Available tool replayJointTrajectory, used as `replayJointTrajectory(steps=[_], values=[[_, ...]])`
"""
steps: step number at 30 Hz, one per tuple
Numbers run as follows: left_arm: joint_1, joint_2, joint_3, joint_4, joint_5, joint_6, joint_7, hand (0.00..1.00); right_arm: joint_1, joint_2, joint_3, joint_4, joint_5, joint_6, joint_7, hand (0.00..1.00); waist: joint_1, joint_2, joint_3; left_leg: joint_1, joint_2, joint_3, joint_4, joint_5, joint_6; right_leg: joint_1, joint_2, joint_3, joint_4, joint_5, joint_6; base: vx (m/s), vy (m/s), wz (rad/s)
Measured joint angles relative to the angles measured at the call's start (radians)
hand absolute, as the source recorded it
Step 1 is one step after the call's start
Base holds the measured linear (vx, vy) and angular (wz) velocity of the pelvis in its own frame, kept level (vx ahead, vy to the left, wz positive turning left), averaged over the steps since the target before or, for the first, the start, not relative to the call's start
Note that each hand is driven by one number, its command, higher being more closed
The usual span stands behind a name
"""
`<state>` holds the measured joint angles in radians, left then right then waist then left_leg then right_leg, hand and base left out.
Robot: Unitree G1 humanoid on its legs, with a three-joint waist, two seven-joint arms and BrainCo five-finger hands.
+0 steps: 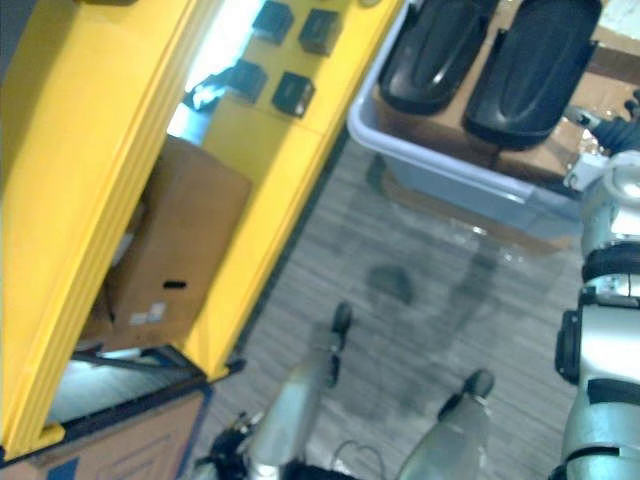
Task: Walk over and take plastic housings, then place them on the shelf
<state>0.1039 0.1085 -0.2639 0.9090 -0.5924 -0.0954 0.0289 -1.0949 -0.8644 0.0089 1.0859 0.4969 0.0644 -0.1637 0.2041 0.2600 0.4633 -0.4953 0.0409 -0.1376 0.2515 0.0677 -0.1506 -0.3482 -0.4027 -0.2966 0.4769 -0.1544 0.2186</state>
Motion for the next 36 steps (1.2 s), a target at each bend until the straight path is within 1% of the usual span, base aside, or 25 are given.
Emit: replayJointTrajectory(steps=[2, 4, 6, 8, 12, 13, 14, 15, 17, 18, 19, 21, 23, 25, 26, 27, 29, 33, 36], values=[[0.0, 0.002, -0.015, 0.002, -0.001, -0.003, -0.001, 0.0, -0.02, -0.007, 0.009, 0.015, 0.0, 0.002, -0.005, 0.0, 0.005, 0.005, -0.004, -0.002, -0.003, -0.004, 0.0, 0.0, 0.0, 0.0, -0.001, -0.003, 0.0, -0.001, -0.001, -0.01, 0.005, 0.06], [-0.009, 0.0, -0.042, 0.016, -0.023, -0.006, -0.003, 0.0, -0.03, -0.024, 0.033, 0.032, 0.0, 0.002, -0.009, 0.0, 0.013, 0.026, -0.019, -0.014, -0.009, -0.015, 0.003, 0.0, 0.0, -0.003, -0.005, -0.011, 0.003, -0.003, -0.001, -0.01, 0.009, 0.11], [-0.01, -0.001, -0.063, 0.019, -0.037, -0.008, -0.003, 0.0, -0.03, -0.038, 0.049, 0.035, -0.001, 0.002, -0.01, 0.0, 0.021, 0.037, -0.027, -0.018, -0.017, -0.017, 0.004, 0.0, 0.0, -0.01, -0.015, -0.011, 0.013, -0.01, 0.0, -0.02, 0.01, 0.09], [-0.017, -0.004, -0.074, 0.02, -0.04, -0.007, -0.011, 0.0, -0.04, -0.07, 0.07, 0.035, -0.001, 0.002, -0.009, 0.0, 0.037, 0.055, -0.041, -0.036, -0.019, -0.02, 0.013, 0.0, 0.001, -0.028, -0.018, -0.012, 0.019, -0.013, -0.001, -0.02, 0.012, 0.06], [-0.019, -0.008, -0.086, 0.023, -0.049, -0.007, -0.015, 0.0, -0.044, -0.093, 0.096, 0.035, -0.002, 0.012, -0.007, 0.0, 0.048, 0.067, -0.05, -0.051, -0.02, -0.025, 0.023, 0.0, 0.001, -0.037, -0.018, -0.015, 0.025, -0.014, 0.0, -0.01, 0.006, 0.03], [-0.025, -0.005, -0.099, 0.026, -0.065, -0.006, -0.022, 0.0, -0.044, -0.107, 0.111, 0.035, -0.003, 0.025, -0.003, 1.0, 0.056, 0.072, -0.054, -0.055, -0.02, -0.026, 0.027, -0.002, 0.002, -0.037, -0.018, -0.018, 0.024, -0.015, -0.001, -0.01, 0.009, 0.1], [-0.026, -0.006, -0.105, 0.027, -0.074, -0.006, -0.033, 0.0, -0.046, -0.12, 0.113, 0.035, -0.012, 0.037, 0.01, 1.0, 0.058, 0.08, -0.06, -0.067, -0.022, -0.035, 0.036, -0.003, 0.003, -0.037, -0.018, -0.029, 0.023, -0.016, -0.001, -0.02, 0.011, 0.12], [-0.026, -0.006, -0.106, 0.028, -0.078, -0.006, -0.037, 0.0, -0.046, -0.125, 0.114, 0.034, -0.024, 0.045, 0.014, 1.0, 0.059, 0.081, -0.061, -0.07, -0.023, -0.037, 0.036, -0.003, 0.003, -0.039, -0.018, -0.03, 0.024, -0.017, -0.001, -0.02, 0.013, 0.12], [-0.027, -0.006, -0.11, 0.028, -0.079, -0.004, -0.043, 0.0, -0.046, -0.146, 0.132, 0.035, -0.075, 0.088, 0.018, 1.0, 0.065, 0.082, -0.061, -0.072, -0.023, -0.04, 0.038, -0.003, 0.003, -0.04, -0.018, -0.032, 0.025, -0.018, -0.003, -0.01, 0.007, 0.02], [-0.027, -0.006, -0.111, 0.028, -0.079, -0.003, -0.045, 0.0, -0.046, -0.152, 0.132, 0.035, -0.085, 0.1, 0.019, 1.0, 0.067, 0.082, -0.062, -0.073, -0.023, -0.04, 0.039, -0.003, 0.003, -0.04, -0.018, -0.032, 0.025, -0.02, -0.006, 0.0, 0.0, 0.0], [-0.027, -0.006, -0.112, 0.028, -0.079, -0.001, -0.046, 0.0, -0.047, -0.163, 0.132, 0.034, -0.109, 0.132, 0.021, 1.0, 0.071, 0.084, -0.063, -0.075, -0.023, -0.041, 0.04, -0.003, 0.003, -0.041, -0.018, -0.034, 0.025, -0.021, -0.009, 0.0, 0.0, 0.0], [-0.028, -0.006, -0.113, 0.028, -0.079, 0.0, -0.051, 0.0, -0.049, -0.179, 0.132, 0.034, -0.133, 0.171, 0.021, 1.0, 0.079, 0.09, -0.067, -0.083, -0.023, -0.042, 0.042, -0.003, 0.003, -0.047, -0.018, -0.035, 0.025, -0.021, -0.009, 0.0, 0.0, 0.0], [-0.028, -0.006, -0.115, 0.028, -0.079, 0.0, -0.054, 0.0, -0.057, -0.186, 0.135, 0.035, -0.205, 0.22, 0.02, 1.0, 0.086, 0.094, -0.071, -0.088, -0.023, -0.043, 0.042, -0.003, 0.003, -0.051, -0.018, -0.035, 0.026, -0.02, -0.007, 0.0, 0.0, 0.0], [-0.028, -0.005, -0.137, 0.028, -0.079, -0.004, -0.058, 0.0, -0.069, -0.188, 0.159, 0.043, -0.296, 0.299, 0.011, 1.0, 0.101, 0.101, -0.077, -0.089, -0.024, -0.044, 0.042, -0.003, 0.003, -0.052, -0.017, -0.038, 0.026, -0.018, -0.003, 0.01, 0.003, 0.02], [-0.028, -0.004, -0.142, 0.028, -0.079, -0.006, -0.06, 0.0, -0.069, -0.189, 0.162, 0.044, -0.321, 0.316, 0.01, 1.0, 0.105, 0.104, -0.078, -0.089, -0.024, -0.044, 0.042, -0.003, 0.003, -0.052, -0.017, -0.039, 0.026, -0.018, -0.003, 0.02, 0.003, 0.04], [-0.028, -0.005, -0.15, 0.028, -0.079, -0.007, -0.067, 0.0, -0.072, -0.189, 0.163, 0.044, -0.376, 0.349, 0.007, 1.0, 0.112, 0.107, -0.081, -0.09, -0.024, -0.046, 0.042, -0.003, 0.003, -0.051, -0.018, -0.042, 0.025, -0.018, -0.003, 0.01, 0.004, 0.04], [-0.028, -0.005, -0.151, 0.034, -0.079, -0.012, -0.082, 0.0, -0.085, -0.187, 0.166, 0.044, -0.466, 0.398, 0.005, 1.0, 0.115, 0.109, -0.083, -0.091, -0.025, -0.05, 0.042, -0.003, 0.003, -0.046, -0.018, -0.051, 0.023, -0.019, -0.004, 0.0, 0.006, 0.08], [-0.028, -0.004, -0.151, 0.034, -0.078, -0.012, -0.089, 0.0, -0.087, -0.185, 0.165, 0.07, -0.561, 0.457, -0.026, 1.0, 0.121, 0.109, -0.083, -0.092, -0.036, -0.066, 0.042, -0.003, 0.003, -0.032, -0.025, -0.068, 0.025, -0.024, -0.001, -0.01, 0.015, 0.14], [-0.028, 0.004, -0.151, 0.023, -0.077, -0.01, -0.089, 0.0, -0.082, -0.186, 0.127, 0.086, -0.59, 0.456, -0.04, 1.0, 0.118, 0.106, -0.08, -0.096, -0.04, -0.076, 0.043, -0.002, 0.003, -0.02, -0.028, -0.086, 0.021, -0.024, -0.001, 0.0, 0.021, 0.12]])
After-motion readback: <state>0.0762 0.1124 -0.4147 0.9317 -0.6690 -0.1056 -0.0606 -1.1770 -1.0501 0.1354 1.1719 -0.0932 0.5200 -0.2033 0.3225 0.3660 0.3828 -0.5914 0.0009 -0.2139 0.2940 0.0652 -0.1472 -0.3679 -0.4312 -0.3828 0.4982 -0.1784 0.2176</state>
